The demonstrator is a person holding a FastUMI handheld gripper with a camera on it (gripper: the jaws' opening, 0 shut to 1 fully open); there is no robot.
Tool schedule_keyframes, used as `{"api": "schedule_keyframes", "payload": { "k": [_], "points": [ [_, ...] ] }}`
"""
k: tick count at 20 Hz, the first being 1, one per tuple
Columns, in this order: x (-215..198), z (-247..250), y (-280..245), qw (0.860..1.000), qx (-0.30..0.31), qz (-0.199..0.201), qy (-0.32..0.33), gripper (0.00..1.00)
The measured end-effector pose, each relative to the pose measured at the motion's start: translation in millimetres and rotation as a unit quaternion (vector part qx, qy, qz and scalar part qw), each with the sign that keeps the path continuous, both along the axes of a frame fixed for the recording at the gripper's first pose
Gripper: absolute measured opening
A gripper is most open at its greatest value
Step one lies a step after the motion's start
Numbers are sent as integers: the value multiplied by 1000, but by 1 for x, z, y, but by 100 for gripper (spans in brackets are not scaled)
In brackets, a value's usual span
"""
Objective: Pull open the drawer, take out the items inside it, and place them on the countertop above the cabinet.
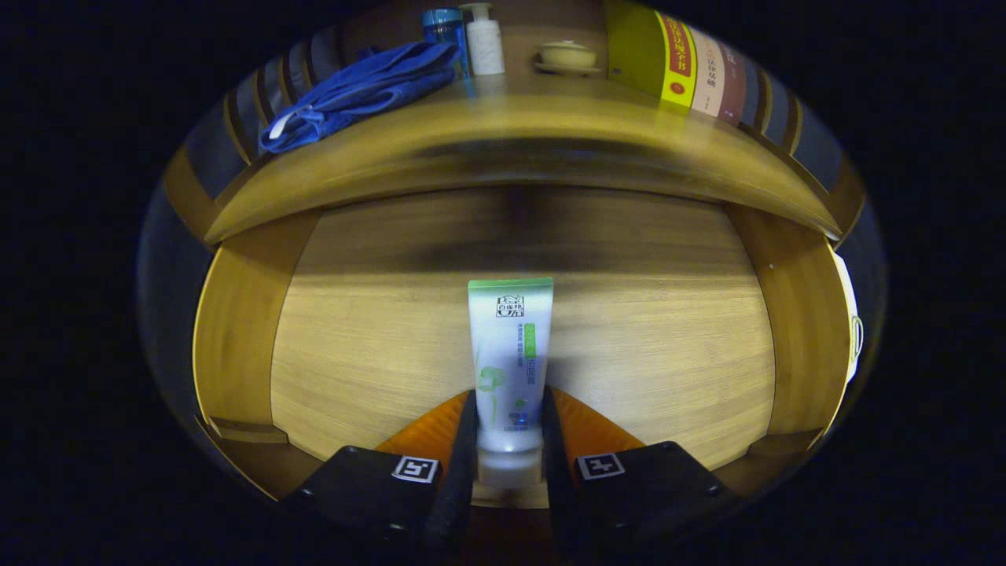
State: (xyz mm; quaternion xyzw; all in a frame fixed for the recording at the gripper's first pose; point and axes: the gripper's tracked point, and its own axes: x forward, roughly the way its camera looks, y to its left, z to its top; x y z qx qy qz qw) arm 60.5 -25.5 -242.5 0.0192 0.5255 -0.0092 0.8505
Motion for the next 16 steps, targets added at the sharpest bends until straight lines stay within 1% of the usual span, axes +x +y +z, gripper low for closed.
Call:
{"api": "schedule_keyframes", "payload": {
  "k": [6,8,11,13,16],
  "points": [
    [-3,15,-1,998,34,-3,-58,50],
    [0,26,-8,995,22,1,-93,50],
    [-5,47,-3,991,30,3,-132,50],
    [-13,63,0,988,29,13,-152,50],
    [-12,87,4,982,35,13,-187,50]
  ]
}}
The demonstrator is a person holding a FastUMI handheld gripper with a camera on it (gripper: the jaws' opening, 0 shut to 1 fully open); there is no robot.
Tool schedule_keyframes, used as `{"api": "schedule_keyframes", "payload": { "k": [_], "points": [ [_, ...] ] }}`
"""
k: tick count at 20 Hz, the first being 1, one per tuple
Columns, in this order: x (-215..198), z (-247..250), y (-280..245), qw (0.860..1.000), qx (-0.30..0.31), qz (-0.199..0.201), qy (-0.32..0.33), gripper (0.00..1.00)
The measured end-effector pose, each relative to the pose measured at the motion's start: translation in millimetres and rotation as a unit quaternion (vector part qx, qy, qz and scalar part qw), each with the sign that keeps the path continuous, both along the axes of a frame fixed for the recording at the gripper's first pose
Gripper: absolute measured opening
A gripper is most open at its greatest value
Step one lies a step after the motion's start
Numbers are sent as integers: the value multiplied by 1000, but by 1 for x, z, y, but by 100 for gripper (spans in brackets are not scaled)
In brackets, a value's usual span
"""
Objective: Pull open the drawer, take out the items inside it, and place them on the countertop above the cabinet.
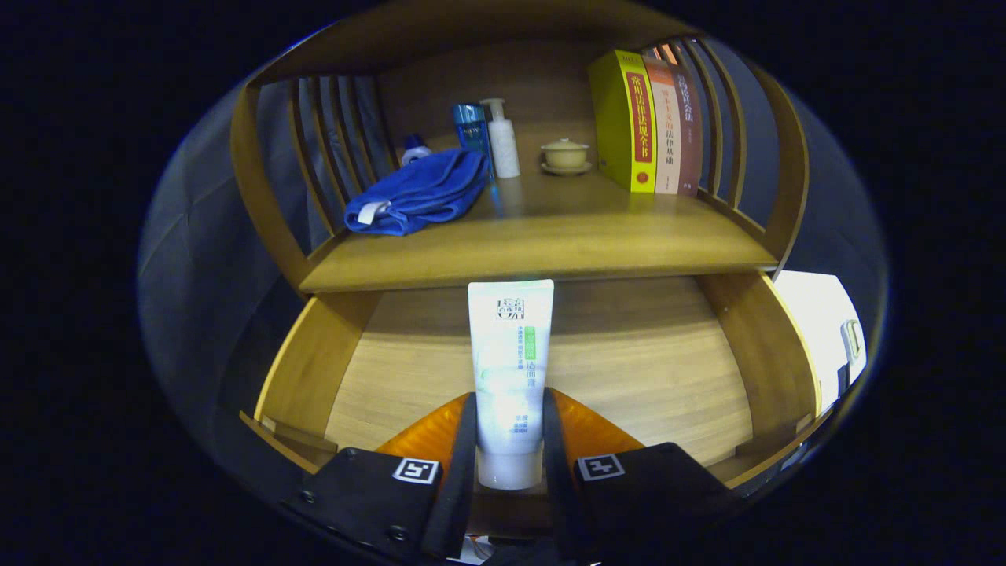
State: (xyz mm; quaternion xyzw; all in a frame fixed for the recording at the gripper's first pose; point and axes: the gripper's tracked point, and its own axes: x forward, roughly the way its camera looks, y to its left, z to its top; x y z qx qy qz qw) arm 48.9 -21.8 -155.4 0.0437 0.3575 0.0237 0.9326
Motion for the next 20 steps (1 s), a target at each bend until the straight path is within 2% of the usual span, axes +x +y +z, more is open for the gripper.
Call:
{"api": "schedule_keyframes", "payload": {
  "k": [7,12,16,20],
  "points": [
    [39,51,2,998,4,-6,-59,50],
    [94,81,-1,995,-11,-13,-99,50],
    [139,79,-5,995,-10,-26,-100,50],
    [162,50,-4,997,-8,-33,-63,50]
  ]
}}
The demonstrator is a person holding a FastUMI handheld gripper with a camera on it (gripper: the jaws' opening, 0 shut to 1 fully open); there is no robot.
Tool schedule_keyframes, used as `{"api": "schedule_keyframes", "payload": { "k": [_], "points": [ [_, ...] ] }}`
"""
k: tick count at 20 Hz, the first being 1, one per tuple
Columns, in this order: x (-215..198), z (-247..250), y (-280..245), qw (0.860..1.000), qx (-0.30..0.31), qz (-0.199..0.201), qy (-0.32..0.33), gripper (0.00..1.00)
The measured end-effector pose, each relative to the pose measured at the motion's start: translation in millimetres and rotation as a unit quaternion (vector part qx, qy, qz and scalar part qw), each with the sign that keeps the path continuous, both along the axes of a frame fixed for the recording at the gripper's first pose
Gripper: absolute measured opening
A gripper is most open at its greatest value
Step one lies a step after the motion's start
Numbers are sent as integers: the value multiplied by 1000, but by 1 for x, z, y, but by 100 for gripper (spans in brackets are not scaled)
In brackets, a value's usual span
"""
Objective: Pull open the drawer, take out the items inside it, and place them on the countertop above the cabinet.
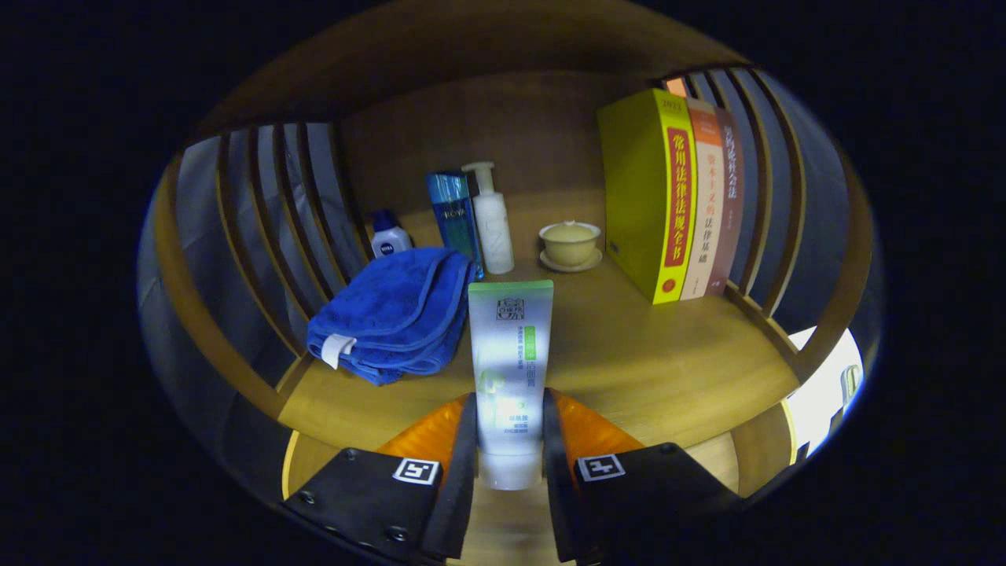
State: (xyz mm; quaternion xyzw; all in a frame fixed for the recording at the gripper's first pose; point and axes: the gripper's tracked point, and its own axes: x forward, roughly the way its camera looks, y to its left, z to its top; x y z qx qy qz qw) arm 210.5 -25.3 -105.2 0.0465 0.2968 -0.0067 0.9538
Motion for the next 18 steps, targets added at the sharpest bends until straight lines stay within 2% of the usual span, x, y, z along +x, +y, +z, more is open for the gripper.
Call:
{"api": "schedule_keyframes", "payload": {
  "k": [6,9,18],
  "points": [
    [19,-11,-4,1000,6,-16,3,50],
    [15,-20,-4,1000,4,-12,20,52],
    [15,-19,-1,1000,-10,-8,12,59]
  ]
}}
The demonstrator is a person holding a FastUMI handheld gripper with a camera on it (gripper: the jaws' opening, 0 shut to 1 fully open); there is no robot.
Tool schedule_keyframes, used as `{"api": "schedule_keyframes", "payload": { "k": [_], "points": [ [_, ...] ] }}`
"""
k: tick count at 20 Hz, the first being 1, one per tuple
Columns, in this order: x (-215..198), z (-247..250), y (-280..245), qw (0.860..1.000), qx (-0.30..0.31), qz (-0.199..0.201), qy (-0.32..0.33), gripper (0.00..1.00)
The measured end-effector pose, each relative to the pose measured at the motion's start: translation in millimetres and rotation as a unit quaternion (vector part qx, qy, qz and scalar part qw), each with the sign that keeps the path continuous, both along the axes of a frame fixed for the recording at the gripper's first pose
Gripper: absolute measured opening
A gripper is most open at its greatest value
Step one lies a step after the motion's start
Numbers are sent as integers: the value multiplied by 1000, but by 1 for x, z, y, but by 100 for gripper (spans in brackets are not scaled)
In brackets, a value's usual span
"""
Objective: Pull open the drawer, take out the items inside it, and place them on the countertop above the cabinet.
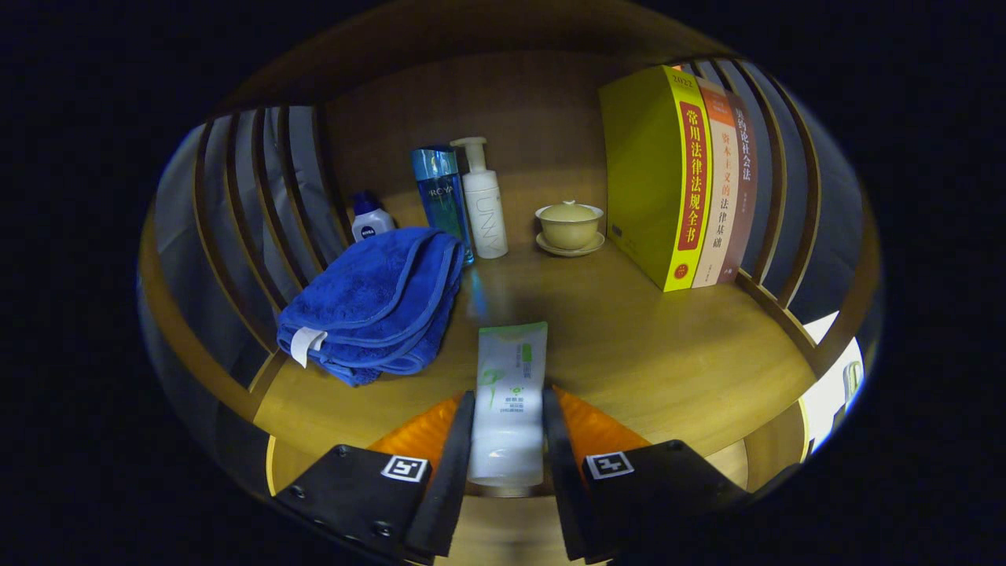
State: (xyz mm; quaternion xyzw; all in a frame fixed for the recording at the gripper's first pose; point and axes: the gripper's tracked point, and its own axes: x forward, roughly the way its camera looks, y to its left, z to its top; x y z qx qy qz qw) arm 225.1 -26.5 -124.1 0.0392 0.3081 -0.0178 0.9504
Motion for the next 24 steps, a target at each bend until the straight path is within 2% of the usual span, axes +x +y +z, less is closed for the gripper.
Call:
{"api": "schedule_keyframes", "payload": {
  "k": [1,2,7,13,20,24],
  "points": [
    [-1,0,1,1000,4,3,-1,59],
    [-2,1,2,1000,8,4,-2,64],
    [-12,11,1,1000,13,7,-24,100],
    [-41,46,2,997,-4,17,-79,99],
    [-111,81,19,989,-15,41,-139,99],
    [-146,78,23,987,-8,42,-158,99]
  ]
}}
